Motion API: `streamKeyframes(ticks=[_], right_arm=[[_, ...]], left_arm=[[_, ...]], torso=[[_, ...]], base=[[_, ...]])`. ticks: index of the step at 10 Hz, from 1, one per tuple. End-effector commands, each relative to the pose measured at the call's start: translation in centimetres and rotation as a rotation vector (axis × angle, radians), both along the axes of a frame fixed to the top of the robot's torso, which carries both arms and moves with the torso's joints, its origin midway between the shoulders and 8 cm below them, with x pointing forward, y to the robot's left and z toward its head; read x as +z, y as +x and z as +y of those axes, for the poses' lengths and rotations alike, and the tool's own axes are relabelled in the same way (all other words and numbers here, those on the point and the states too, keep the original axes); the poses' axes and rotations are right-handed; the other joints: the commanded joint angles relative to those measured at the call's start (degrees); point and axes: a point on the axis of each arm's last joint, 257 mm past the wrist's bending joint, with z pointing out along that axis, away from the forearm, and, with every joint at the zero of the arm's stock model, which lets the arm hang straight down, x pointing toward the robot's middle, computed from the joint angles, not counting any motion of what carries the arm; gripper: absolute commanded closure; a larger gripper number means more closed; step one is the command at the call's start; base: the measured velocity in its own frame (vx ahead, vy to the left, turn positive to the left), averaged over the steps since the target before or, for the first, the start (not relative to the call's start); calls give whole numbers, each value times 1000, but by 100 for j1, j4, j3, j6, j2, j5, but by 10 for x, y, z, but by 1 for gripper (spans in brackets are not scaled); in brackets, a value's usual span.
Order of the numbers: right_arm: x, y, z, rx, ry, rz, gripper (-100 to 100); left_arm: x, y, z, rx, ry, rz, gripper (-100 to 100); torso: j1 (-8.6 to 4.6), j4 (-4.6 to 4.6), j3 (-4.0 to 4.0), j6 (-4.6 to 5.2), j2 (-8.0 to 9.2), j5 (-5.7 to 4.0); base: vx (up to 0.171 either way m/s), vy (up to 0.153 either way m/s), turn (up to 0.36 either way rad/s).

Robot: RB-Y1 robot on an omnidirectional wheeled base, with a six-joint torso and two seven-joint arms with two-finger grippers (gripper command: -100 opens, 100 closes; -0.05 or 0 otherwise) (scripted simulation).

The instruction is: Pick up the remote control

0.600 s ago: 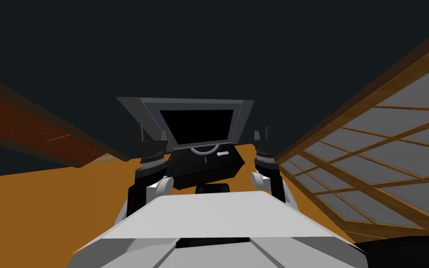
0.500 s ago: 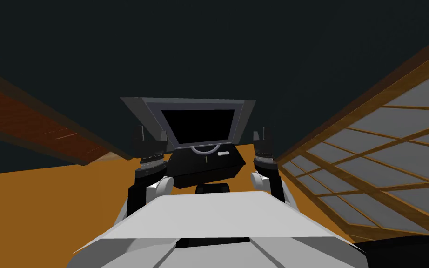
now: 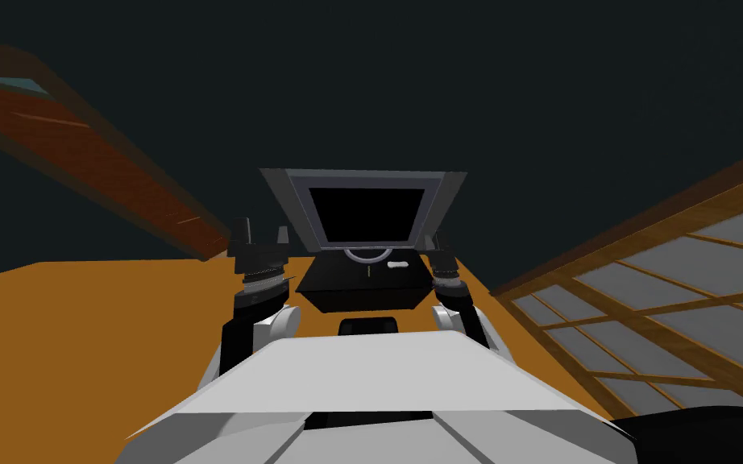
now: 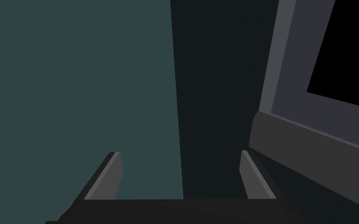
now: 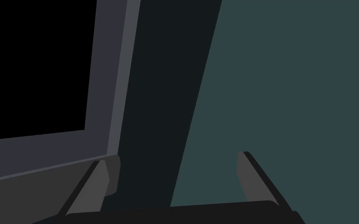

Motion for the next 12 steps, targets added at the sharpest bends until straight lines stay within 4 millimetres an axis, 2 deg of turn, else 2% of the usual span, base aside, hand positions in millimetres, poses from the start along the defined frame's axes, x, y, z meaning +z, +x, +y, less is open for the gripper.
streamKeyframes(ticks=[1, 5, 6, 7, 8, 10, 11, 12], right_arm=[[-12, 4, 8, 21, -7, 17, -100], [-86, 6, 46, 159, -74, 169, -100], [-95, 8, 44, 156, -77, 189, -100], [-116, 4, 53, 193, -102, 231, -100], [-122, 5, 52, 190, -102, 244, -100], [-167, -5, 69, 263, -159, 335, -100], [-182, -5, 65, 257, -164, 366, -100], [-208, -13, 71, 292, -198, 418, -100]], left_arm=[[0, 0, 0, 0, 0, 0, 0], [0, 0, 0, 0, 0, 0, 0], [0, 0, 0, 0, 0, 0, 0], [0, 0, 0, 0, 0, 0, 0], [0, 0, 0, 0, 0, 0, 0], [0, 0, 0, 0, 0, 0, 0], [0, 0, 0, 0, 0, 0, 0], [0, 0, 0, 0, 0, 0, 0]], torso=[[0, 0, 0, 0, 0, 0], [-2, -2, -7, -1, -13, -1], [-2, -2, -5, 0, -9, 0], [-14, -2, -6, 6, -11, -3], [-17, -3, -9, 1, -16, -4], [-22, -4, -10, 1, -18, -5], [-19, -4, -11, 1, -20, -4], [-25, -4, -12, 6, -20, -5]], base=[[-45, 45, 74], [-44, 72, 370], [-37, 50, 91], [-21, 51, 239], [-15, 32, 183], [-15, 44, 396], [-6, 31, 183], [-4, 30, 373]])
